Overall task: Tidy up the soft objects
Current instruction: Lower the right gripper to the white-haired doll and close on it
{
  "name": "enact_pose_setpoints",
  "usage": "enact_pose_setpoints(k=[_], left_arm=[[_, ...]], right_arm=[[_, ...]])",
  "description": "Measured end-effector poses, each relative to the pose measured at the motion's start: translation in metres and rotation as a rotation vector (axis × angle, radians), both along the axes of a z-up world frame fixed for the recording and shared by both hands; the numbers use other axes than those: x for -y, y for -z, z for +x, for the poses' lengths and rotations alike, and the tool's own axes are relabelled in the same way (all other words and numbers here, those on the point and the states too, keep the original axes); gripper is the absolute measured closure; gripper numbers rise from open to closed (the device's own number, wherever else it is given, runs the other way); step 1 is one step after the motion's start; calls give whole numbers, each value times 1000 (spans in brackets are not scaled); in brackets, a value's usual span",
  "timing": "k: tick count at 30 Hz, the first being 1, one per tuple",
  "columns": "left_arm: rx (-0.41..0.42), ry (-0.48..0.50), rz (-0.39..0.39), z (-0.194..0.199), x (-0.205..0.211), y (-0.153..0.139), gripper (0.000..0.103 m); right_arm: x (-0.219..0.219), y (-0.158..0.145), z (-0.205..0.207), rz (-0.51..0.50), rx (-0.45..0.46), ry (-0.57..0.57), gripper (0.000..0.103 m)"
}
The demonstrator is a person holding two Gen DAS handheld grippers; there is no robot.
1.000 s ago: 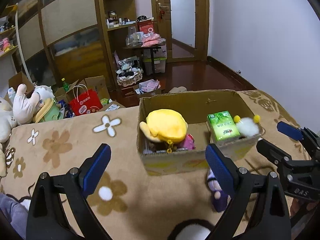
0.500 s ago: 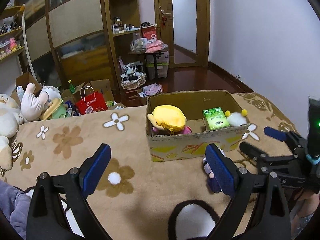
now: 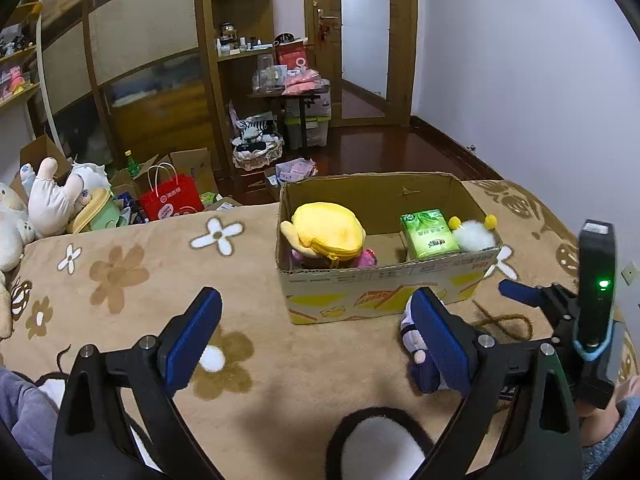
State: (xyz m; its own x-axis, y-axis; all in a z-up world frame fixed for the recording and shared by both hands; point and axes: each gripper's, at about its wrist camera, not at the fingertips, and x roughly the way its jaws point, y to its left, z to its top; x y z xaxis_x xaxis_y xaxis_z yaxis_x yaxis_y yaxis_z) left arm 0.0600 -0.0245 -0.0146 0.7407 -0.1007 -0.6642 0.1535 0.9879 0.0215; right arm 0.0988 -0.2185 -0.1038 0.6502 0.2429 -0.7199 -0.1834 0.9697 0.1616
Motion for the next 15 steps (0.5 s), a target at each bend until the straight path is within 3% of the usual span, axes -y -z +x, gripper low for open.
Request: enact_pose_setpoints(k=[9, 15], left_arm=[[-20, -3, 7, 11, 1, 8, 8], [-27, 1, 1, 12, 1, 9, 8]], right_arm=[[11, 28, 20, 121, -99, 42, 2], [2, 40, 24, 134, -118, 26, 2]])
